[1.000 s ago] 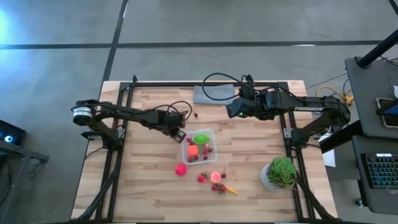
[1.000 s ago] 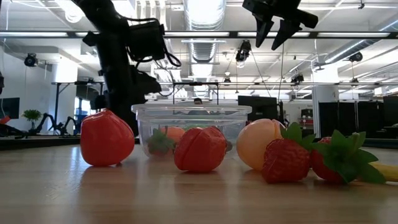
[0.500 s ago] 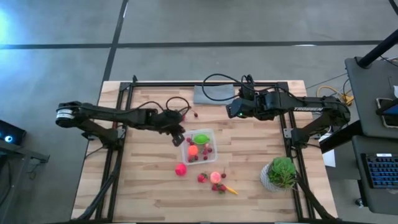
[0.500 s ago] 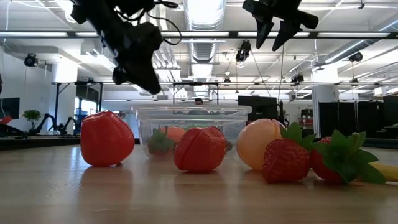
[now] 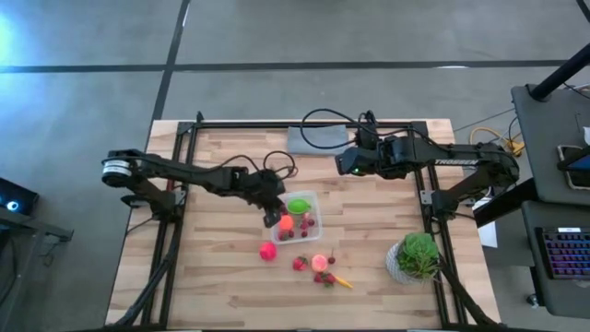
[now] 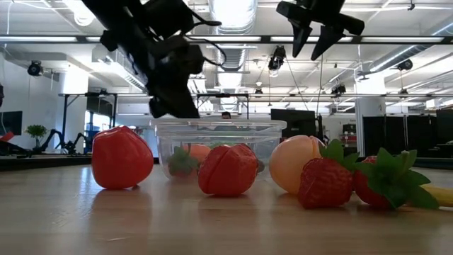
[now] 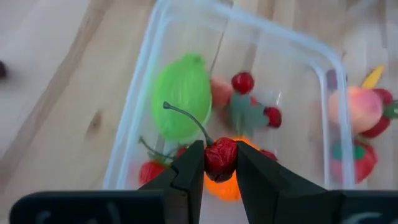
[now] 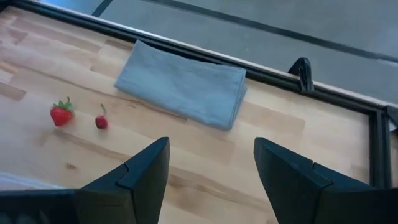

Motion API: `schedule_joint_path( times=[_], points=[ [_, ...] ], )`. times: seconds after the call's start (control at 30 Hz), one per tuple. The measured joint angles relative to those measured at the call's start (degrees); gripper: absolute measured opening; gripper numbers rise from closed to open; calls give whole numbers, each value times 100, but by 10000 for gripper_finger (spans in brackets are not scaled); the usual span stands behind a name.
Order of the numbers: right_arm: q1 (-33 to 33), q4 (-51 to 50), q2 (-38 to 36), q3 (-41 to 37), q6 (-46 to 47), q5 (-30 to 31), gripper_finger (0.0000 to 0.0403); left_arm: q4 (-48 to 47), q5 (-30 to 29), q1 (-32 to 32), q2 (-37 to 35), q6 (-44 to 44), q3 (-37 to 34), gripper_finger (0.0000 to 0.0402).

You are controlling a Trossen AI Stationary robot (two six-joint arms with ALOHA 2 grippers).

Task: Pick and placing Produce into tupperware
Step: Put the red cherry into the transparent container

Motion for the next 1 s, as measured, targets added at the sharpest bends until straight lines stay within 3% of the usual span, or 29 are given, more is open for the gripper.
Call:
schedule_joint_path(
  times=[0.3,0.5,0.7,0.87,1.0],
  points=[
    [139,-22,-4,-149,-1224,-578,226,-196,-163,-24,33,-535,-20,83],
    [254,-25,-9,-463,-1576,-557,226,-220,-614,-136,8,-864,129,145],
    [267,-20,-7,-770,-2149,-570,226,-241,-611,-167,11,-1633,253,221],
    [294,102,-9,-819,-3082,-1122,226,-229,-592,-274,2,-2469,473,239],
    [442,297,-62,-973,-3959,-1494,226,-194,-564,-572,-2,-2560,658,240]
  ],
)
